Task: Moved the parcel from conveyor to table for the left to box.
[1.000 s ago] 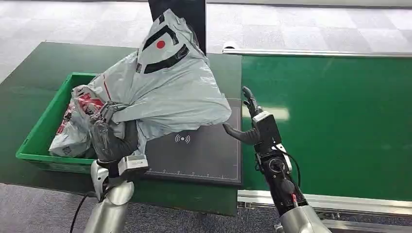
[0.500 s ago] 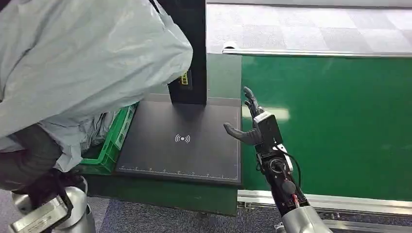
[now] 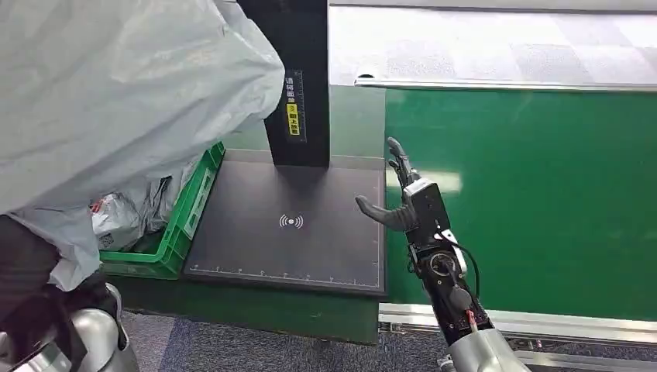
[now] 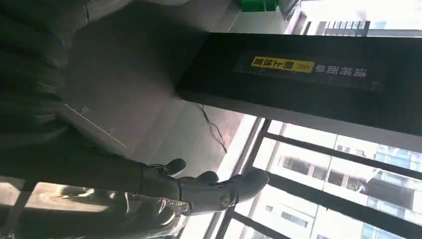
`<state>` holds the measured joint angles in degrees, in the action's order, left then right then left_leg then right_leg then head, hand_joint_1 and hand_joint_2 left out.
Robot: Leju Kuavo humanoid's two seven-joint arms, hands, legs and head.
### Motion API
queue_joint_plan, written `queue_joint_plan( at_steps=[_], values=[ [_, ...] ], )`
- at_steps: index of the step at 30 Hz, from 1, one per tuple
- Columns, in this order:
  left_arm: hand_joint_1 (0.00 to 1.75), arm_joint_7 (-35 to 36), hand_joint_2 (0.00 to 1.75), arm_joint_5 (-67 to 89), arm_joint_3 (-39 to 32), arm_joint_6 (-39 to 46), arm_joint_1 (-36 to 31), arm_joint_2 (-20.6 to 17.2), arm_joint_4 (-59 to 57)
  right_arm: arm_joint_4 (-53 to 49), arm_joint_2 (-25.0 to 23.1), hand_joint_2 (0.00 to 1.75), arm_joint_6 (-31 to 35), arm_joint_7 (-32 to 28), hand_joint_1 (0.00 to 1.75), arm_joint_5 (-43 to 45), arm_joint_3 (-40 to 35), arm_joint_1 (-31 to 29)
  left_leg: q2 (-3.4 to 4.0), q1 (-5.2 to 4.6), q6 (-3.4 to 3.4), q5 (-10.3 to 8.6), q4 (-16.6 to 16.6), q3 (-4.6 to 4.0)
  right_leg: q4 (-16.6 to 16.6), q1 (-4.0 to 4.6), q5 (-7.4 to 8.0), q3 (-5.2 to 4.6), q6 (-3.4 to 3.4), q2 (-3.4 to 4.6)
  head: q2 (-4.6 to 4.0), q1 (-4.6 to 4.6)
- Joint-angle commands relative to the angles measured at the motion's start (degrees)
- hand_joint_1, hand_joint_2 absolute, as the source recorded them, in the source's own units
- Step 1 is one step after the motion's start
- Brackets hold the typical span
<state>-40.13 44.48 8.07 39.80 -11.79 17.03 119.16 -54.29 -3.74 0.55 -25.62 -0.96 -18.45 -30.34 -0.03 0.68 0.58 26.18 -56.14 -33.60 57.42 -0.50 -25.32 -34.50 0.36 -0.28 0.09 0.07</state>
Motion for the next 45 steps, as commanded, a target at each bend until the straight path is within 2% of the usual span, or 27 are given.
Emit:
queue_joint_plan(
  at_steps=[1,3,4,5,7,8,9,10,11,12,13,14,17,19,26,27,29,31,33,34,35,37,38,39,41,42,45],
  values=[
    [1.75,0.13,1.75,10.26,-4.22,0.20,-2.48,-0.20,1.03,1.42,0.63,1.75,-0.08,0.75,0.00,0.01,-2.02,-1.45,0.04,-0.01,-0.04,0.05,0.00,0.11,-0.02,-0.01,-0.03,0.10,-0.01,0.06,0.00,0.00],
    [1.75,0.13,1.75,11.79,-10.09,0.20,-3.33,-0.56,-3.93,1.98,0.08,1.75,-0.24,0.83,0.00,-0.76,-1.76,-1.22,0.09,-0.02,-0.01,0.02,0.05,0.15,-0.02,-0.02,-0.01,0.11,-0.03,0.10,0.00,-0.02],
    [1.75,0.13,1.75,13.64,-11.97,0.20,-3.93,1.05,-7.84,1.89,-0.15,1.75,0.14,0.91,0.00,-1.03,-1.77,-0.83,0.04,-0.05,-0.01,0.00,0.09,0.17,-0.04,-0.05,-0.01,0.13,-0.02,0.05,0.00,0.02],
    [1.75,0.13,1.75,18.56,-19.29,0.20,-5.43,2.93,-16.57,1.82,-0.66,1.75,0.91,1.23,0.00,-1.63,-1.73,-0.32,0.06,-0.05,-0.02,-0.01,0.15,0.26,-0.10,-0.04,0.00,0.22,-0.03,0.08,0.00,0.00],
    [1.75,0.13,1.75,20.08,-25.07,0.20,-7.90,2.97,-25.68,1.46,-1.02,1.75,0.39,0.64,0.00,-3.90,-0.36,0.58,-0.05,-0.07,0.00,-0.07,0.22,0.34,-0.13,-0.06,0.01,0.30,-0.04,-0.03,0.00,-0.02],
    [1.75,3.06,1.75,24.06,-29.70,0.20,-10.48,2.97,-31.00,0.64,-0.73,1.75,0.36,0.70,0.00,-3.88,-0.68,0.95,-0.11,-0.08,0.00,-0.09,0.27,0.38,-0.16,-0.08,0.01,0.34,-0.05,-0.10,0.00,-0.02],
    [1.75,5.58,1.75,26.64,-30.32,0.20,-11.13,2.97,-34.22,0.22,-0.64,1.75,0.56,0.88,0.00,-3.93,-0.65,1.17,-0.17,-0.10,0.01,-0.09,0.21,0.36,-0.08,-0.09,-0.02,0.32,-0.05,-0.16,0.00,0.02],
    [1.75,12.94,1.75,32.60,-31.68,0.20,-12.36,2.19,-39.86,-0.82,-0.36,1.75,0.89,1.35,0.00,-4.11,-0.52,1.74,-0.17,-0.06,0.01,-0.13,0.23,0.33,-0.12,-0.06,0.03,0.31,-0.06,-0.16,0.00,-0.04],
    [1.75,15.95,1.75,33.16,-30.96,0.20,-12.81,0.52,-43.44,-1.15,-0.22,1.75,1.11,1.68,0.00,-4.09,-0.23,2.01,-0.13,-0.06,0.00,-0.10,0.18,0.31,-0.09,-0.06,0.02,0.24,-0.05,-0.12,0.00,-0.02],
    [1.75,40.56,1.75,39.96,-25.95,-2.27,-18.85,-9.35,-68.48,-4.74,1.31,1.75,0.54,2.81,0.00,-5.95,-0.35,4.52,-0.12,-0.06,0.00,-0.13,0.26,0.41,-0.17,-0.05,0.05,0.33,-0.06,-0.10,0.00,-0.02],
    [1.75,40.26,1.75,36.74,-24.17,0.20,-20.52,-11.98,-73.35,-5.70,1.63,1.75,0.25,2.91,0.00,-6.10,0.04,5.32,-0.44,-0.12,0.01,-0.25,0.39,0.50,-0.22,-0.11,0.02,0.48,-0.07,-0.42,0.00,0.00],
    [1.75,40.74,1.75,36.21,-23.81,0.20,-20.83,-12.83,-74.93,-6.12,1.72,1.75,-0.20,3.03,0.00,-6.34,0.17,5.65,-0.50,-0.13,0.02,-0.22,0.34,0.49,-0.15,-0.13,-0.03,0.44,-0.06,-0.48,0.00,0.00],
    [1.75,41.46,1.75,36.45,-23.36,0.20,-20.30,-12.65,-75.46,-6.23,1.32,1.75,-0.64,3.25,0.00,-6.66,0.23,5.48,-0.32,-0.06,0.01,-0.20,0.30,0.47,-0.20,-0.05,0.02,0.44,-0.07,-0.29,0.00,0.00],
    [1.75,42.56,1.75,36.16,-21.90,0.20,-19.92,-12.65,-75.52,-5.88,0.70,1.75,-1.38,3.43,0.00,-7.57,1.22,5.35,0.32,-0.03,-0.01,-0.02,0.10,0.30,-0.03,-0.01,0.08,0.12,-0.11,0.28,0.00,-0.04],
    [1.75,42.46,1.75,32.74,-21.28,0.20,-18.98,-13.53,-73.84,-6.49,1.17,1.75,-1.39,3.43,0.00,-7.57,1.04,6.00,0.27,-0.02,0.03,0.04,0.14,0.33,-0.09,0.00,0.03,0.21,-0.10,0.25,0.00,-0.02],
    [1.75,40.79,1.75,31.82,-23.01,0.20,-17.44,-12.72,-68.57,-6.81,1.28,1.75,-1.39,3.43,0.00,-7.57,0.96,6.22,0.31,-0.01,0.03,0.07,0.11,0.28,-0.07,0.00,0.03,0.15,-0.09,0.29,0.00,-0.02],
    [1.75,32.29,1.75,29.81,-30.91,0.20,-15.22,-8.94,-57.81,-7.49,1.36,1.75,-1.39,3.45,0.00,-7.56,0.85,6.77,0.33,0.01,0.03,0.09,0.13,0.33,-0.09,0.03,0.03,0.19,-0.11,0.32,0.00,-0.02],
    [1.75,24.91,1.75,27.20,-35.99,0.20,-15.72,-6.72,-54.79,-7.71,1.31,1.75,-1.37,3.42,0.00,-7.58,0.72,6.93,0.44,0.04,0.02,0.14,0.01,0.18,-0.03,0.05,0.04,0.03,-0.08,0.43,0.00,-0.04],
    [1.75,22.78,1.75,26.94,-37.26,0.20,-16.06,-5.15,-55.61,-7.84,1.59,1.75,-0.91,3.53,0.00,-7.77,0.13,6.87,0.37,0.07,0.00,0.15,-0.03,0.12,-0.03,0.09,0.03,0.01,-0.06,0.37,0.00,-0.04],
    [1.26,22.29,1.75,26.00,-37.32,0.20,-16.74,-5.92,-57.03,-7.72,1.43,1.75,-0.91,3.54,0.00,-7.78,0.19,6.76,0.39,0.05,0.01,0.12,0.00,0.11,-0.02,0.07,0.03,-0.03,-0.06,0.37,0.00,-0.02],
    [0.52,22.29,1.75,26.00,-37.32,0.20,-16.74,-5.92,-57.03,-7.72,1.43,1.75,-0.91,3.54,0.00,-7.78,0.19,6.76,0.31,0.02,-0.02,0.13,0.03,0.19,-0.04,0.05,-0.01,0.07,-0.05,0.30,0.00,-0.02],
    [0.52,21.91,1.75,27.86,-38.72,0.20,-17.66,-5.53,-58.39,-7.50,1.06,1.75,-0.93,3.47,0.00,-7.70,0.32,6.56,0.35,0.05,-0.01,0.13,0.03,0.20,-0.06,0.07,0.01,0.07,-0.06,0.34,0.00,-0.02],
    [0.10,21.91,1.75,27.86,-38.72,0.20,-17.66,-5.53,-58.39,-7.50,1.06,1.75,-0.93,3.47,0.00,-7.70,0.32,6.56,0.32,0.03,0.00,0.10,0.02,0.14,-0.02,0.05,0.02,0.01,-0.06,0.31,0.00,-0.02],
    [0.00,20.53,1.75,29.62,-40.88,0.20,-16.75,-3.82,-53.38,-7.35,0.75,1.75,-1.13,3.43,0.00,-7.97,0.21,6.34,0.31,0.04,-0.01,0.11,0.03,0.18,-0.05,0.06,0.02,0.07,-0.07,0.30,0.00,-0.02],
    [0.00,6.00,1.75,27.03,-51.99,0.20,-18.47,0.91,-46.20,-6.76,0.36,1.75,-1.41,3.35,0.00,-8.24,-0.09,5.80,0.37,0.04,-0.01,0.14,-0.01,0.16,-0.02,0.06,0.02,0.04,-0.06,0.37,0.00,-0.02],
    [0.00,0.13,1.75,23.19,-55.04,0.20,-19.80,2.13,-45.66,-6.40,0.31,1.75,-1.47,3.33,0.00,-8.30,-0.35,5.41,0.46,0.07,0.00,0.16,-0.07,0.08,0.01,0.09,0.04,-0.05,-0.06,0.46,0.00,-0.02],
    [0.00,0.13,1.75,21.62,-53.25,0.20,-18.88,2.06,-43.40,-6.13,0.38,1.75,-1.49,3.33,0.00,-8.31,-0.52,5.10,0.44,0.05,0.00,0.14,-0.04,0.06,0.01,0.07,0.03,-0.05,-0.06,0.43,0.00,-0.02]
  ],
)
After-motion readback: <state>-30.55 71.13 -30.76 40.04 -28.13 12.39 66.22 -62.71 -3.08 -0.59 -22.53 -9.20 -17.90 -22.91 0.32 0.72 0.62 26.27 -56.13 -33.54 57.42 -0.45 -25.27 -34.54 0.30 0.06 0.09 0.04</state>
